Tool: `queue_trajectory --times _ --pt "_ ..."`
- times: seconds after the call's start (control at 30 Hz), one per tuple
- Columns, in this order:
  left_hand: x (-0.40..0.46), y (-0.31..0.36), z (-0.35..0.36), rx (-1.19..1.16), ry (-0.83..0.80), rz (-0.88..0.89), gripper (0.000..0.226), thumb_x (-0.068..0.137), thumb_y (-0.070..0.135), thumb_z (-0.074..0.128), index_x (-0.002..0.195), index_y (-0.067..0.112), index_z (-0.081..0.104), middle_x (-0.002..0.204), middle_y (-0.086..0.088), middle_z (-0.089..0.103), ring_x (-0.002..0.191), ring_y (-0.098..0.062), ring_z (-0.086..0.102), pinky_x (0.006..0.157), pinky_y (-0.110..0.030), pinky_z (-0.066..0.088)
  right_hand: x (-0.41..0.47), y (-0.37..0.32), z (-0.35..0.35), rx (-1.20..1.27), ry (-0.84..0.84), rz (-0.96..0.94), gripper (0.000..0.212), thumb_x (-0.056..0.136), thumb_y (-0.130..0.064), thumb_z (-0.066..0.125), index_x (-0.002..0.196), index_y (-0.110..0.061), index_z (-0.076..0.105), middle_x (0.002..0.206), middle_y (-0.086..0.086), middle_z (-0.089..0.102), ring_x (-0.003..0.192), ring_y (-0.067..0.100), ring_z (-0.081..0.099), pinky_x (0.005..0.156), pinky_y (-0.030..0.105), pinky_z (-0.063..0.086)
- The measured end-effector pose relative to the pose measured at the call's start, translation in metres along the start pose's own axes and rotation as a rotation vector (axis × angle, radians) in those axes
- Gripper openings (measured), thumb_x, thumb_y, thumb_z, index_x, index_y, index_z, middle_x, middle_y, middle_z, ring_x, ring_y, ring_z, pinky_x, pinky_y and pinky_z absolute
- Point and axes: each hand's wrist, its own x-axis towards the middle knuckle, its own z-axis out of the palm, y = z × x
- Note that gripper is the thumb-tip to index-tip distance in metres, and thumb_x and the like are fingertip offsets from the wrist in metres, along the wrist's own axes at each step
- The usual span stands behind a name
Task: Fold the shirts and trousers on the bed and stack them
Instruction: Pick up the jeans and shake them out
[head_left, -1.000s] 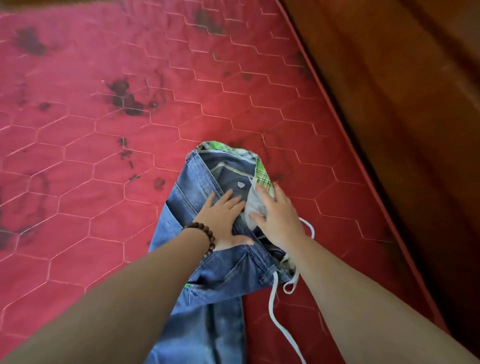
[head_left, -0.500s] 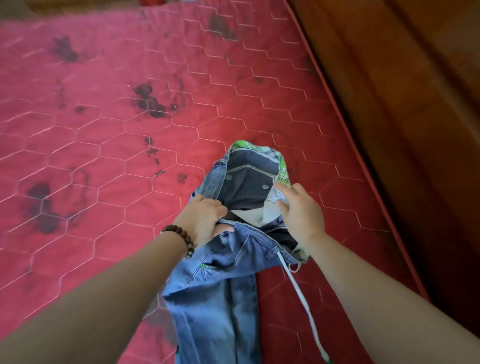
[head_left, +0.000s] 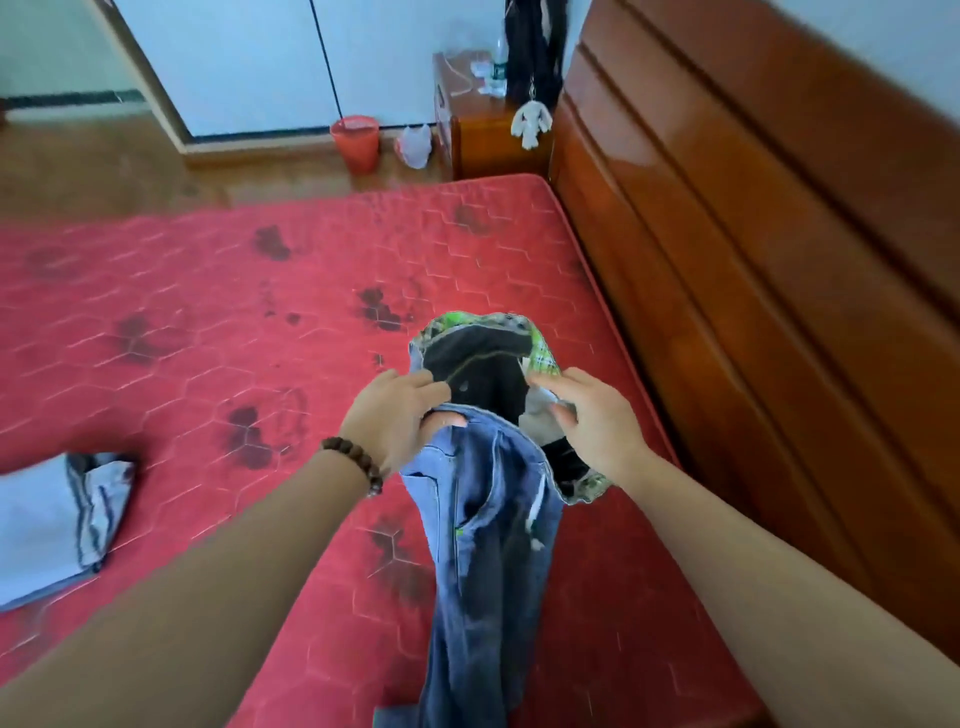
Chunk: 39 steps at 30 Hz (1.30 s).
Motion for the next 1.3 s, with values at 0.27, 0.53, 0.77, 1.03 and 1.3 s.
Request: queue_trajectory --times 0.27,0.53,0.77,1.03,1.3 --pt "-0.001 0.053 -0.159 0.012 0.241 0.341 0.037 0.087 0.041 0.052 0.075 0.008 0.064 0.132 -0.018 0.055 0.121 -0.034 0.052 0.101 -0.043 0.039 -0.063 -0.167 -0.117 -0.060 0.034 -0.212 0.042 0.089 0.003 0.059 0.119 -0.024 0.068 0.097 -0.006 0.062 0.091 0.012 0.059 0.082 0.011 0.041" --pt "-0.071 0.098 -0.271 -0.234 0.020 0.433 0.030 0.091 0.040 0.054 0.081 0.012 0.057 0.097 -0.004 0.047 0.088 -0.024 0.052 0.084 -0.041 0.045 -0.180 -0.316 -0.147 0.013 0.238 -0.177 0.031 0.084 0.009 0.063 0.106 -0.012 0.073 0.093 -0.019 0.061 0.087 -0.015 0.056 0.077 0.002 0.035" --pt "-0.117 0.149 -0.332 -0.191 -0.019 0.532 0.039 0.093 0.039 0.055 0.073 0.005 0.057 0.073 -0.009 0.056 0.071 -0.022 0.051 0.076 -0.043 0.043 -0.251 -0.381 -0.161 0.135 0.283 -0.044 0.022 0.089 0.002 0.061 0.098 -0.015 0.072 0.100 -0.009 0.069 0.093 -0.007 0.061 0.087 0.013 0.042" --pt "-0.146 0.198 -0.385 -0.263 0.136 0.538 0.033 0.089 0.040 0.063 0.077 0.010 0.067 0.064 -0.003 0.062 0.066 -0.019 0.058 0.067 -0.034 0.046 -0.298 -0.400 -0.153 -0.149 0.252 0.042 0.053 0.067 -0.042 0.077 0.116 -0.029 0.063 0.106 0.009 0.057 0.102 0.019 0.054 0.096 0.032 0.042" --pt "-0.185 0.192 -0.413 -0.118 -0.003 0.542 0.056 0.069 0.049 0.079 0.056 0.006 0.045 0.055 -0.002 0.033 0.053 -0.010 0.028 0.051 -0.026 0.020 -0.330 -0.417 -0.195 0.073 0.456 -0.011 0.021 0.081 -0.003 0.073 0.073 -0.021 0.067 0.078 -0.008 0.067 0.070 -0.003 0.060 0.072 0.019 0.048"
